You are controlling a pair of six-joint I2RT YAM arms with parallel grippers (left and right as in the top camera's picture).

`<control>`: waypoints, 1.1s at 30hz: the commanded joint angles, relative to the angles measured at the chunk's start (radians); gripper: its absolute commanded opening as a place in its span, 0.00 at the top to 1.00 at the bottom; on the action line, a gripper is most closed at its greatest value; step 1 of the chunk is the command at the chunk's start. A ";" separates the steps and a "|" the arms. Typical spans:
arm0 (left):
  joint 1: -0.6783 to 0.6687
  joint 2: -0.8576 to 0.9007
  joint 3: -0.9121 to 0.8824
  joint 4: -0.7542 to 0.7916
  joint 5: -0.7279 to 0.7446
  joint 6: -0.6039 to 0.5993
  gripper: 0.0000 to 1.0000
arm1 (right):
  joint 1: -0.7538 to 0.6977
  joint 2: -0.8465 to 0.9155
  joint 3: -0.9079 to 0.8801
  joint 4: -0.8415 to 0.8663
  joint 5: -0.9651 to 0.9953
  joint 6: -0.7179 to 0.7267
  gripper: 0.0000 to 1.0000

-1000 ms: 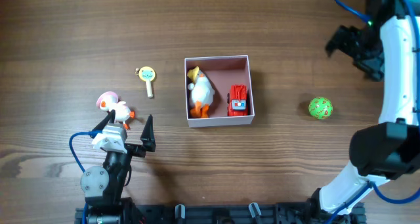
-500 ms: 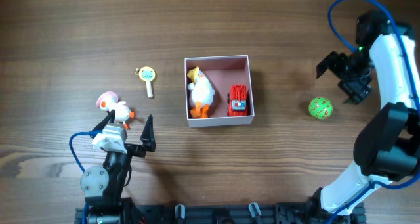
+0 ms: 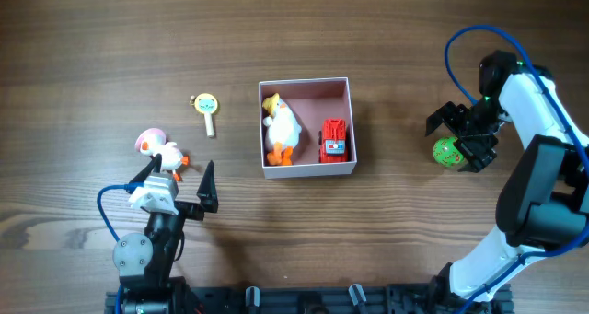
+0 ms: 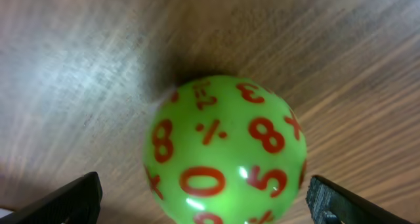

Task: Pack container
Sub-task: 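Raise the right gripper and move it over the green ball, then lower the right gripper and close it on the green ball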

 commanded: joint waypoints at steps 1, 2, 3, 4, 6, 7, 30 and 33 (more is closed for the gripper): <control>-0.005 -0.007 -0.004 -0.005 -0.003 -0.006 0.00 | 0.003 -0.010 -0.005 0.018 -0.015 -0.011 0.01; -0.005 -0.007 -0.004 -0.005 -0.003 -0.006 0.00 | 0.003 -0.010 -0.005 0.020 -0.015 -0.011 0.01; -0.005 -0.007 -0.004 -0.005 -0.003 -0.006 0.00 | 0.003 -0.010 -0.005 0.019 -0.016 -0.011 0.01; -0.005 -0.007 -0.004 -0.005 -0.003 -0.006 0.00 | 0.003 -0.010 -0.006 0.020 -0.015 -0.011 0.01; -0.005 -0.007 -0.004 -0.005 -0.003 -0.006 0.00 | 0.003 -0.010 -0.009 0.022 -0.013 -0.011 0.01; -0.005 -0.007 -0.004 -0.005 -0.003 -0.006 0.00 | 0.003 -0.010 -0.011 0.027 -0.005 -0.011 0.02; -0.005 -0.007 -0.004 -0.005 -0.003 -0.006 0.00 | 0.003 -0.010 -0.002 0.036 0.030 -0.011 0.74; -0.005 -0.007 -0.004 -0.005 -0.003 -0.006 0.00 | 0.003 -0.010 0.040 0.035 -0.009 -0.023 0.74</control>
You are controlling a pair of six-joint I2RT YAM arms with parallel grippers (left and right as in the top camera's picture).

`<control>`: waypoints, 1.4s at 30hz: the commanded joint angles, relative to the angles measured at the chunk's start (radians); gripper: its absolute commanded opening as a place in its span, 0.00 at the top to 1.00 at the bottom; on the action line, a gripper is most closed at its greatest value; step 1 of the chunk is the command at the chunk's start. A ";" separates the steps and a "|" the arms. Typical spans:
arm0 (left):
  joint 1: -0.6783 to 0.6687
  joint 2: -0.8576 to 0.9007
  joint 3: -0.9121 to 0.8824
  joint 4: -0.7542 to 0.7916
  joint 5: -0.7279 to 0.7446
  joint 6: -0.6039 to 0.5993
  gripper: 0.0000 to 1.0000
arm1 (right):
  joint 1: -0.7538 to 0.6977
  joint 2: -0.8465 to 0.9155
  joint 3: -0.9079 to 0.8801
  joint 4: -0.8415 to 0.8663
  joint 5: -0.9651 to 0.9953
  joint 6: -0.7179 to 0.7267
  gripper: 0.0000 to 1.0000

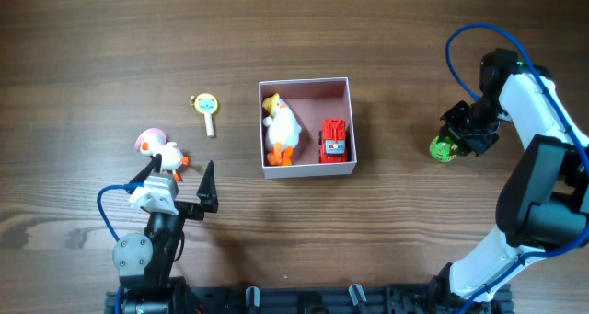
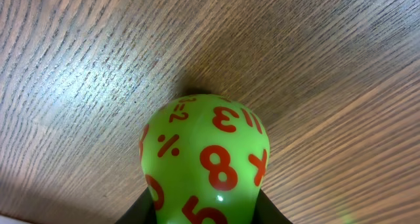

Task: Pack container
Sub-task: 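Lower the right gripper and close it on the green ball, then lift the green ball and carry it left over the box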

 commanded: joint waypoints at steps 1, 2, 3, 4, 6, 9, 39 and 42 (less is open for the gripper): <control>-0.005 -0.007 -0.004 -0.005 -0.003 -0.006 0.00 | 0.003 -0.010 0.069 0.002 -0.050 -0.028 0.75; -0.005 -0.007 -0.004 -0.005 -0.003 -0.006 0.00 | 0.003 -0.010 0.126 -0.009 -0.068 -0.039 0.76; -0.005 -0.007 -0.004 -0.005 -0.003 -0.006 0.00 | 0.003 -0.010 0.163 -0.018 -0.076 -0.053 0.77; -0.005 -0.007 -0.004 -0.005 -0.003 -0.006 0.00 | 0.003 -0.010 0.195 -0.027 -0.082 -0.061 0.78; -0.005 -0.007 -0.004 -0.005 -0.003 -0.006 0.00 | 0.009 -0.010 0.305 -0.061 -0.089 -0.076 0.78; -0.005 -0.007 -0.004 -0.005 -0.003 -0.006 0.00 | 0.036 -0.010 0.452 -0.094 -0.100 -0.084 0.77; -0.005 -0.007 -0.004 -0.005 -0.003 -0.006 0.00 | 0.645 0.174 0.675 -0.026 0.042 -0.188 0.70; -0.005 -0.007 -0.004 -0.005 -0.003 -0.006 0.00 | 0.645 0.206 0.675 -0.045 0.042 -0.211 0.69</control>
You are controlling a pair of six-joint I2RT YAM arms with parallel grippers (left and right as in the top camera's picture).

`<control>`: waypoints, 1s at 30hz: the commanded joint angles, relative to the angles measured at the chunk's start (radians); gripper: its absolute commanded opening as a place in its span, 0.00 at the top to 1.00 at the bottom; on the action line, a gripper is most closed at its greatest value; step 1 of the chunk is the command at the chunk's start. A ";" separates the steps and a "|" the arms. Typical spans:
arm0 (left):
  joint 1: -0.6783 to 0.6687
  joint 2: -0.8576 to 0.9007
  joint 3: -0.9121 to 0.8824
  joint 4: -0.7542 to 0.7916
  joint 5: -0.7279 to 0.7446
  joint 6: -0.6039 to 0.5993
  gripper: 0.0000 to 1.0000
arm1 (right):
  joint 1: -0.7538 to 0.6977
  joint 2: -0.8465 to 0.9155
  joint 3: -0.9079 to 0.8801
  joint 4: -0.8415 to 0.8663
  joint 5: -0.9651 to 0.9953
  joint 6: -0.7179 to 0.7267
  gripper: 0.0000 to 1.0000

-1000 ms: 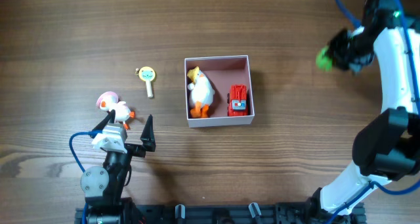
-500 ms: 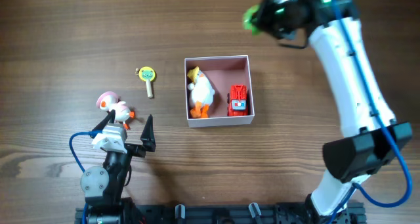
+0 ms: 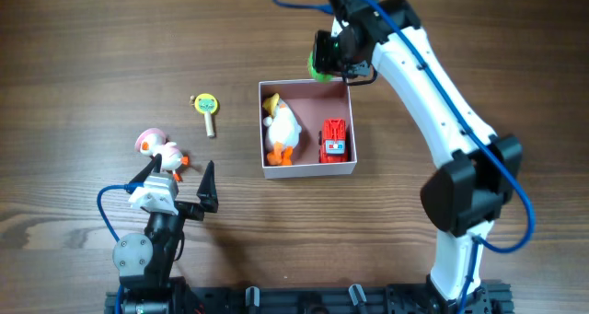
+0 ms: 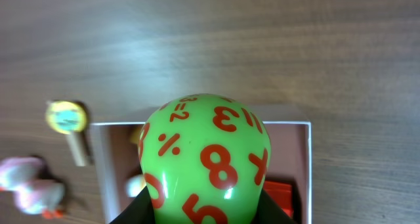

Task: Pack container
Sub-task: 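Lift the green ball and carry it left over the box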

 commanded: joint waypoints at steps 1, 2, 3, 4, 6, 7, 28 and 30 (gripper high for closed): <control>-0.005 -0.007 -0.004 -0.005 -0.003 -0.006 0.00 | 0.000 0.051 -0.006 -0.023 0.022 -0.041 0.69; -0.005 -0.007 -0.004 -0.005 -0.003 -0.006 0.00 | 0.000 0.055 -0.006 -0.032 0.021 -0.040 0.69; -0.005 -0.007 -0.004 -0.005 -0.003 -0.006 0.00 | 0.000 0.060 -0.006 -0.041 0.023 -0.041 0.69; -0.005 -0.007 -0.004 -0.005 -0.003 -0.006 0.00 | 0.000 0.063 -0.006 -0.051 0.026 -0.040 0.69; -0.005 -0.007 -0.004 -0.005 -0.003 -0.006 0.00 | 0.000 0.063 -0.006 -0.070 0.034 -0.041 0.69; -0.005 -0.007 -0.004 -0.005 -0.003 -0.006 0.00 | 0.000 0.063 -0.006 -0.077 0.040 -0.042 0.69; -0.005 -0.007 -0.004 -0.005 -0.003 -0.006 0.00 | 0.000 0.074 -0.117 -0.073 0.077 -0.070 0.67; -0.005 -0.007 -0.004 -0.005 -0.003 -0.006 0.00 | 0.000 0.074 -0.122 -0.068 0.071 -0.071 0.67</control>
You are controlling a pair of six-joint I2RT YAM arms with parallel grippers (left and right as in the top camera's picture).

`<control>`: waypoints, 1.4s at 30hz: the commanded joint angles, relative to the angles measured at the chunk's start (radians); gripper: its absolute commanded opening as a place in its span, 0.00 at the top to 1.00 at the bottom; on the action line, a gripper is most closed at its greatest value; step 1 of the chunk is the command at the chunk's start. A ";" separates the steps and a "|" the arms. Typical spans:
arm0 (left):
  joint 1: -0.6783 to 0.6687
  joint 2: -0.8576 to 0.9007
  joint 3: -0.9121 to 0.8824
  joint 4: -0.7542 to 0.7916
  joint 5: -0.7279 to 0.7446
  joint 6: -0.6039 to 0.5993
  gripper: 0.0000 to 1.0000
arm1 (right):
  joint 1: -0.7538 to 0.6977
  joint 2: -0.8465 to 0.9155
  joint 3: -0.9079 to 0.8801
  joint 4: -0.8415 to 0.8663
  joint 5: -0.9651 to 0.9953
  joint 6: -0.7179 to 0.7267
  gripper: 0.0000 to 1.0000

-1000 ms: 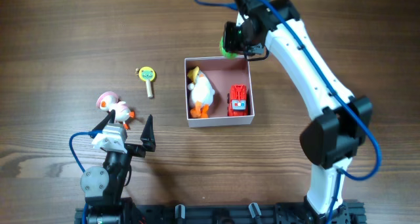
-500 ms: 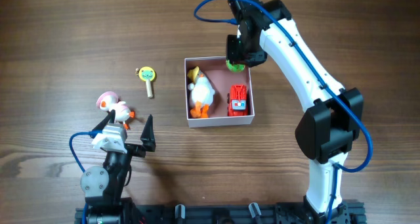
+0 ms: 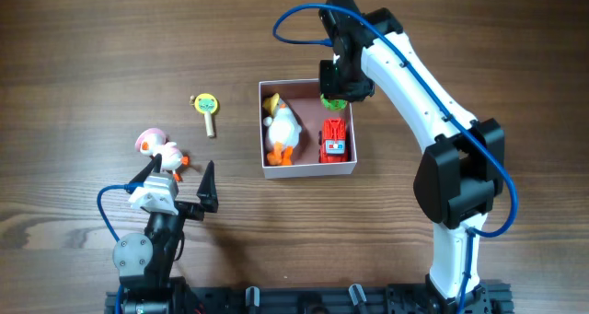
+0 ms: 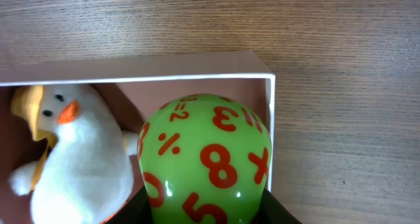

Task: Pack container
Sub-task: 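Lift the green ball and carry it left over the box, then lower the ball into the box's upper right corner and release it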

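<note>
A white open box [image 3: 307, 169] with a pink floor stands mid-table. Inside lie a white plush duck [image 3: 282, 128] and a red toy car [image 3: 334, 140]. My right gripper [image 3: 339, 86] is shut on a green ball with red numbers [image 4: 205, 159], held over the box's far right corner; the overhead view shows just a green sliver of that ball [image 3: 332, 102]. The duck [image 4: 72, 158] fills the left of the right wrist view. A pink-and-white bird toy [image 3: 158, 150] and a yellow-green lollipop toy [image 3: 207, 110] lie left of the box. My left gripper [image 3: 175, 183] rests open near the front edge.
The left arm's base [image 3: 138, 254] sits at the front left, right beside the bird toy. The right arm [image 3: 433, 102] stretches across the table's right half down to the front edge.
My right gripper, still holding the green ball, has gone from above the box's far wall to inside the box outline, over its far right corner. The left arm has not moved.
The right gripper first stood open around the green ball at the table's far right. It then shut on the ball. Later it held the ball above the box's far wall, and now over the box's far right corner.
</note>
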 commanded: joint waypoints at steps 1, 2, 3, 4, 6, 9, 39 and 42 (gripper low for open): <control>-0.005 -0.007 -0.004 -0.005 -0.003 -0.006 0.00 | 0.001 0.018 -0.024 0.014 0.001 -0.018 0.67; -0.005 -0.007 -0.004 -0.005 -0.003 -0.006 0.00 | 0.001 0.018 -0.024 0.024 -0.013 -0.032 0.67; -0.005 -0.007 -0.004 -0.005 -0.003 -0.006 0.00 | 0.001 0.018 -0.024 0.027 -0.016 -0.032 0.67; -0.005 -0.007 -0.004 -0.005 -0.003 -0.006 0.00 | 0.001 0.018 -0.024 0.031 -0.020 -0.032 0.67; -0.005 -0.007 -0.004 -0.005 -0.003 -0.006 0.00 | 0.001 0.018 -0.024 0.030 -0.019 -0.031 0.67; -0.005 -0.007 -0.004 -0.005 -0.003 -0.006 0.00 | 0.001 0.018 -0.024 0.031 -0.020 -0.031 0.66; -0.005 -0.007 -0.004 -0.005 -0.003 -0.006 0.00 | 0.000 0.019 -0.104 0.109 -0.020 -0.058 0.53; -0.005 -0.007 -0.004 -0.005 -0.003 -0.006 0.00 | 0.000 0.019 -0.101 0.116 -0.019 -0.058 0.53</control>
